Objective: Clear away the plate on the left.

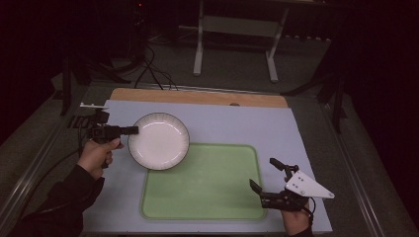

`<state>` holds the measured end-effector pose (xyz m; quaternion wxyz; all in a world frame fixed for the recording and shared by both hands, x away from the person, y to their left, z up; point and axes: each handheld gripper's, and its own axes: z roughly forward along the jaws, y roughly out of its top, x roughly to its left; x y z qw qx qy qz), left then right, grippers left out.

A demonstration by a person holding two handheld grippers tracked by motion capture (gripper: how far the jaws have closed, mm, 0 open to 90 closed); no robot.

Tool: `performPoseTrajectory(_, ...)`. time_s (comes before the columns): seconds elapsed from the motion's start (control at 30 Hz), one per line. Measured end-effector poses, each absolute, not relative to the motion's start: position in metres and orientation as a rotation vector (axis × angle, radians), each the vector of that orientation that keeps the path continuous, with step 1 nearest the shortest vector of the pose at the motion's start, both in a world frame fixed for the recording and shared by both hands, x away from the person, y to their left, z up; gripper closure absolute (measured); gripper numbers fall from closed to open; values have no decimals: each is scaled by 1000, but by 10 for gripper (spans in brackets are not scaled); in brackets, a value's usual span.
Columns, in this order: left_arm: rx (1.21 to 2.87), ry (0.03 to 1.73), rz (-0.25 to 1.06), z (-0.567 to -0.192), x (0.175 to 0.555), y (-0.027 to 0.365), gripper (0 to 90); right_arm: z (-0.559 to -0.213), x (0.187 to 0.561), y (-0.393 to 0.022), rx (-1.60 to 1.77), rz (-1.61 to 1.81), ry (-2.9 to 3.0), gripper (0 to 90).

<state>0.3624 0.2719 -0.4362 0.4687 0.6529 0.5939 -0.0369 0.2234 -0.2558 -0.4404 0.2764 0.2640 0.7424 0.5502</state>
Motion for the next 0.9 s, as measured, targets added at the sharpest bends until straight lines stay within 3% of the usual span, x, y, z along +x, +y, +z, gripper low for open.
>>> performPoseTrajectory(0.9, 1736, 1247, -183, -418, 353, 191, 826, -439, 223, -257, 706, 1482, 1985, 103)
